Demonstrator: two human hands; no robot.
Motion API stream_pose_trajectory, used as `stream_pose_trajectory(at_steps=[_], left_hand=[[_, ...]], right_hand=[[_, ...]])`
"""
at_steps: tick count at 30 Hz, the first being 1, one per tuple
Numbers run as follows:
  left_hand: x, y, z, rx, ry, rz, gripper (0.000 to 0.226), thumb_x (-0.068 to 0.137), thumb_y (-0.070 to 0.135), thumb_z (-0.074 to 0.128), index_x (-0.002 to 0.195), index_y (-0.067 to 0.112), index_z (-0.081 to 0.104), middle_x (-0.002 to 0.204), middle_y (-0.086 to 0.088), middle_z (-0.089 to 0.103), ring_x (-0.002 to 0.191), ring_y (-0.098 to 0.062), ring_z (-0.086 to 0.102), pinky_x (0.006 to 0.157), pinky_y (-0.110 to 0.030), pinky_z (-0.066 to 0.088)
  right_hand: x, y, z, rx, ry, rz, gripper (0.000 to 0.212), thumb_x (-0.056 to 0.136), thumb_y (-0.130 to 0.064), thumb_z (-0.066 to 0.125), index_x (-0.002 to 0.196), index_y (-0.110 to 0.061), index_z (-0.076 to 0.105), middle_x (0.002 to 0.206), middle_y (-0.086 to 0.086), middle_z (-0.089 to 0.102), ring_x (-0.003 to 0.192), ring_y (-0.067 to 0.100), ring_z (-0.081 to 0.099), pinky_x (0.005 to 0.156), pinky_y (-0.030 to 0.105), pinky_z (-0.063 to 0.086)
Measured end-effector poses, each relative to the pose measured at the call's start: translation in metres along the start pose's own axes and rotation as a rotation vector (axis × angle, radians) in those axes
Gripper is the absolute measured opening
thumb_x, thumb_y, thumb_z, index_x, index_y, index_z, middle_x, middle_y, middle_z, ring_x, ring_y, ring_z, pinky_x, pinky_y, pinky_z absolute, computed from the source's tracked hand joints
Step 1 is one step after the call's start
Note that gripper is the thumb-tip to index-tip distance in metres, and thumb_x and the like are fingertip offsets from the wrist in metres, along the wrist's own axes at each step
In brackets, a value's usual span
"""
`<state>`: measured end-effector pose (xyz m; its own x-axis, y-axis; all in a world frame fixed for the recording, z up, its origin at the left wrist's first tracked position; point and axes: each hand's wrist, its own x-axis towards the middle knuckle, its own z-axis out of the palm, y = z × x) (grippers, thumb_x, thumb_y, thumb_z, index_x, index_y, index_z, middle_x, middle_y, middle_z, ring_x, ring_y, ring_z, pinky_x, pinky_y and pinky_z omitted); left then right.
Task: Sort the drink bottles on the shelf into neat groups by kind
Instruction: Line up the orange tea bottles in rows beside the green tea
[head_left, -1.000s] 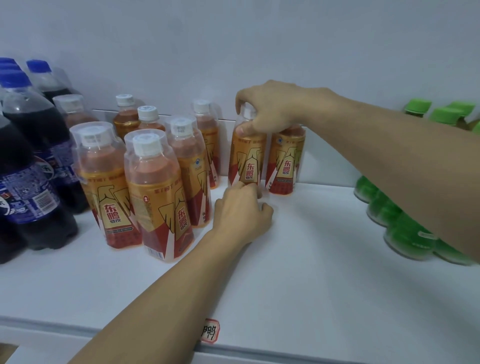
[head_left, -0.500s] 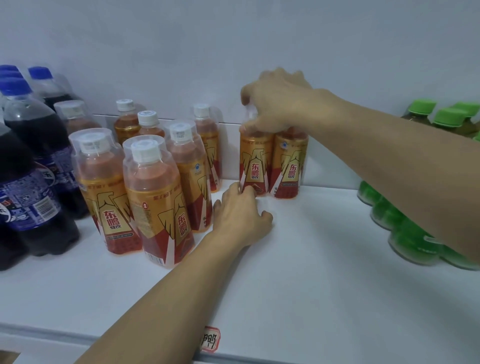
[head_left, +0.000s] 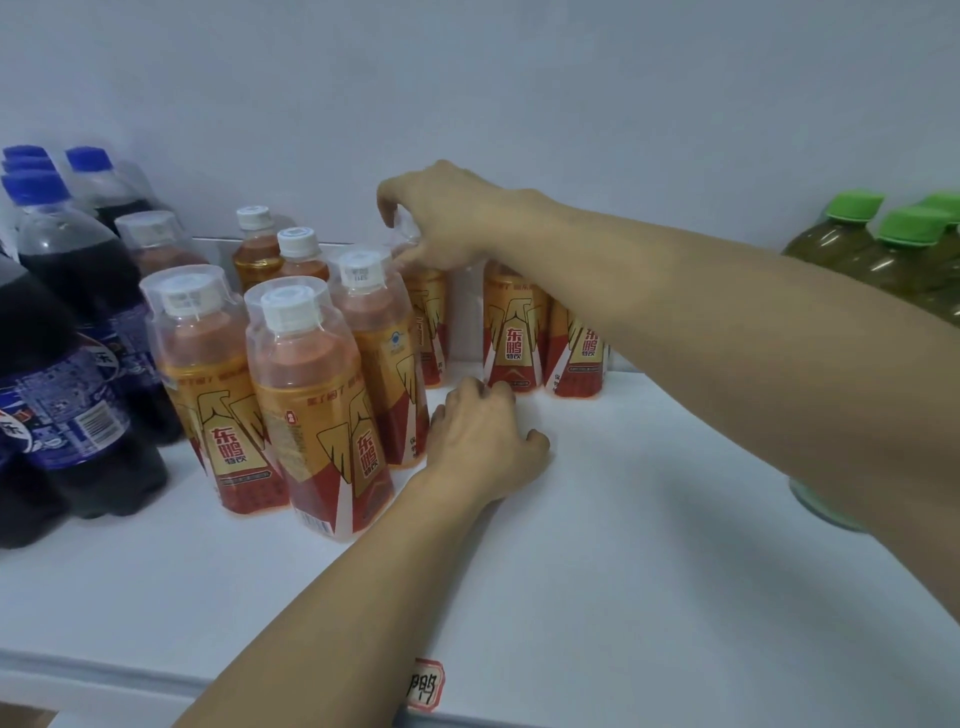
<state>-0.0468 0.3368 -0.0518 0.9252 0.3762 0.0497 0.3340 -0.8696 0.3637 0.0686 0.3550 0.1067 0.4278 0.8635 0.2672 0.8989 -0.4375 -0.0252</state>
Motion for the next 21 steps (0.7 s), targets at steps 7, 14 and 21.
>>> stream_pose_trajectory(at_steps=[7, 14, 21], left_hand=[[0.001, 0.000, 0.000, 0.031, -0.001, -0.006, 0.061, 0.090, 0.050, 0.055, 0.140, 0.015, 0.047, 0.137, -0.011, 0.039, 0.130, -0.032, 0.039, 0.106, -0.045, 0.042], [0.001, -0.001, 0.000, 0.017, -0.011, -0.008, 0.060, 0.090, 0.051, 0.054, 0.139, 0.017, 0.047, 0.135, -0.010, 0.039, 0.129, -0.031, 0.039, 0.109, -0.046, 0.040], [0.001, -0.001, -0.001, 0.019, -0.023, 0.000, 0.061, 0.090, 0.051, 0.054, 0.140, 0.017, 0.046, 0.136, -0.010, 0.040, 0.129, -0.031, 0.039, 0.109, -0.047, 0.040]], right_hand=[[-0.020, 0.016, -0.014, -0.024, -0.047, 0.049, 0.052, 0.075, -0.051, 0.083, 0.119, -0.031, 0.064, 0.125, 0.001, 0.057, 0.109, 0.029, 0.059, 0.089, 0.046, 0.055], [-0.022, 0.010, -0.015, -0.077, -0.030, 0.081, 0.053, 0.077, -0.053, 0.081, 0.122, -0.032, 0.062, 0.116, -0.003, 0.056, 0.106, 0.028, 0.059, 0.079, 0.040, 0.051], [-0.050, 0.001, -0.009, -0.048, 0.328, 0.004, 0.035, 0.095, -0.043, 0.060, 0.128, -0.030, 0.060, 0.124, 0.001, 0.050, 0.114, 0.020, 0.051, 0.097, 0.040, 0.040]])
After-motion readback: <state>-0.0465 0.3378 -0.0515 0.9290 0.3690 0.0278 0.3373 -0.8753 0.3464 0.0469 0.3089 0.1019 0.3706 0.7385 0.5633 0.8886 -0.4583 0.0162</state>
